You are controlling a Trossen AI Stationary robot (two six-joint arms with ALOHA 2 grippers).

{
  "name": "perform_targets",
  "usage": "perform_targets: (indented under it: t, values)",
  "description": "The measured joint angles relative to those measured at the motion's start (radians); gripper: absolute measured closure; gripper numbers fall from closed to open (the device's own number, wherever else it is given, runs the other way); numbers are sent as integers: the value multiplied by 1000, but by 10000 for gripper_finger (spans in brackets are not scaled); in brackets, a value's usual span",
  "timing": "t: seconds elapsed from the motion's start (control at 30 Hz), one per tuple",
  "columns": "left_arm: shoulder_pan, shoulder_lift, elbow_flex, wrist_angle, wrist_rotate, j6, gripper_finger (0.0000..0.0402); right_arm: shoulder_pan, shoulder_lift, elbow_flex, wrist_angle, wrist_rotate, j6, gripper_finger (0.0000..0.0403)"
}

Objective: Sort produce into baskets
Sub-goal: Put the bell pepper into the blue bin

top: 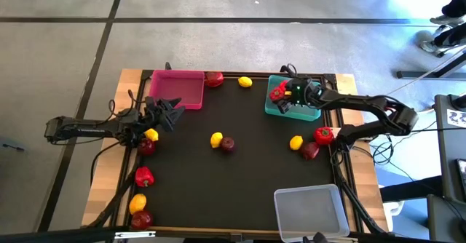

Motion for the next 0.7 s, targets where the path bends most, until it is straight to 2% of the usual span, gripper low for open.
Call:
perform_targets:
  t: [0.27, 0.53, 0.7]
  values:
    - [0, 0, 0, 1, 0, 0, 50, 0, 23, 3, 7, 18, 3, 245]
    - [0, 0, 0, 1, 0, 0, 50, 0, 23, 3, 1, 21, -1, 190]
    - [0, 0, 0, 1, 0, 0, 50, 0, -1, 0, -16, 28, -19, 169]
